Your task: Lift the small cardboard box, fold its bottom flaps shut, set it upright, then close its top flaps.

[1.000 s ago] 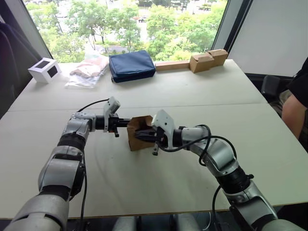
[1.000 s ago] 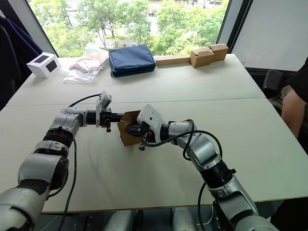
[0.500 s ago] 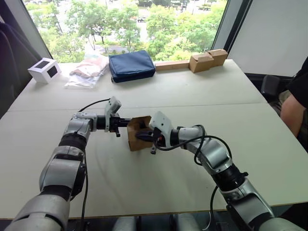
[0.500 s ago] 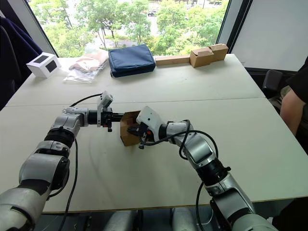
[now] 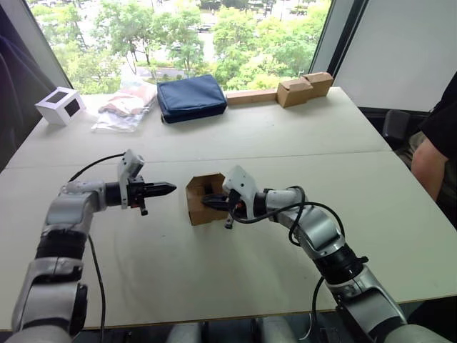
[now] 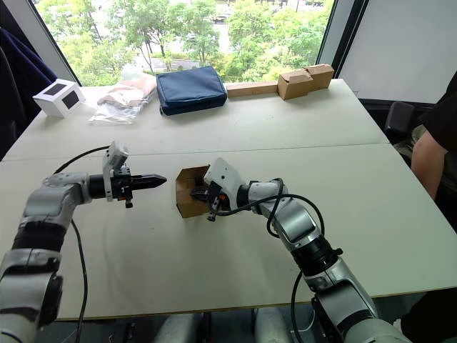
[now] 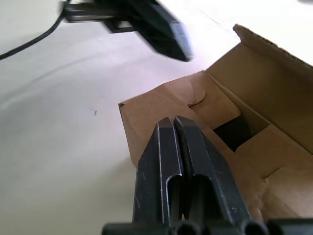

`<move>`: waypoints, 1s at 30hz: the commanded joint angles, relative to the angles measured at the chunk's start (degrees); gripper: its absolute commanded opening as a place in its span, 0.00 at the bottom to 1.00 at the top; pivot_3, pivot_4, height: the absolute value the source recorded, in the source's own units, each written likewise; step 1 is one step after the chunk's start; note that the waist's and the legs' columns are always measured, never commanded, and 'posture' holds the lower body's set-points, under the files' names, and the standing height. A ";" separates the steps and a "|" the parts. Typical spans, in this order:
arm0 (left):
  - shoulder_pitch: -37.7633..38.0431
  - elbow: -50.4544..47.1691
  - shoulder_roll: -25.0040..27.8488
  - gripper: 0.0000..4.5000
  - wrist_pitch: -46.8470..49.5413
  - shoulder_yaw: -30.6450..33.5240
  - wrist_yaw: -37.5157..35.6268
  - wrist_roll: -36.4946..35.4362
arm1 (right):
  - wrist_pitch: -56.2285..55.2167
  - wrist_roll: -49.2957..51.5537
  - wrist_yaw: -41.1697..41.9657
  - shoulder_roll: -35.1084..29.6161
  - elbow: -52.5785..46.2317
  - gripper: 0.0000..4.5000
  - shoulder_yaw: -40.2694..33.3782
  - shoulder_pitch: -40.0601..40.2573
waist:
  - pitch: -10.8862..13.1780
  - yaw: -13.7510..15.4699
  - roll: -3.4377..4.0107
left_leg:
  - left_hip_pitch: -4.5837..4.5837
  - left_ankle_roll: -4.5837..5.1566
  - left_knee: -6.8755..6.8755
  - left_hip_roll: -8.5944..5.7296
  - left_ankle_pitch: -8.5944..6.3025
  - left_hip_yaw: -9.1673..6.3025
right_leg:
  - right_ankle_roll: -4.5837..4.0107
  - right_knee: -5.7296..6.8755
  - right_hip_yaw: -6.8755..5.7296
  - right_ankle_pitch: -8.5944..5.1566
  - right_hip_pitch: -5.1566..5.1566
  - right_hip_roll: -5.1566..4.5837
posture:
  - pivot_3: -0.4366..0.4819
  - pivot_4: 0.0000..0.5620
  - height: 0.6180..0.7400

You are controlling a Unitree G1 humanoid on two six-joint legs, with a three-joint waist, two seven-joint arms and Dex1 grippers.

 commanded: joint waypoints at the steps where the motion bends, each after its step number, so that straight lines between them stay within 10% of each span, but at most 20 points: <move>1: 2.98 -14.53 0.38 0.01 8.44 3.56 4.09 -7.84 | -1.69 0.48 0.47 0.76 -0.48 0.00 -1.07 -0.31 | 0.00 0.58 0.00 | 0.00 0.00 0.00 0.00 0.00 0.00 | 0.00 -0.01 0.01 0.00 0.00 0.00 | 0.48 0.27 1.00; 30: 2.93 -15.68 -3.87 0.01 7.11 -4.99 13.54 -8.61 | 2.03 7.74 1.02 1.34 -1.35 0.00 -9.98 -11.17 | -0.01 0.87 0.02 | 0.16 -0.07 -0.09 0.03 0.04 0.02 | -0.02 -0.01 -0.03 0.00 0.06 0.10 | 0.48 0.27 1.00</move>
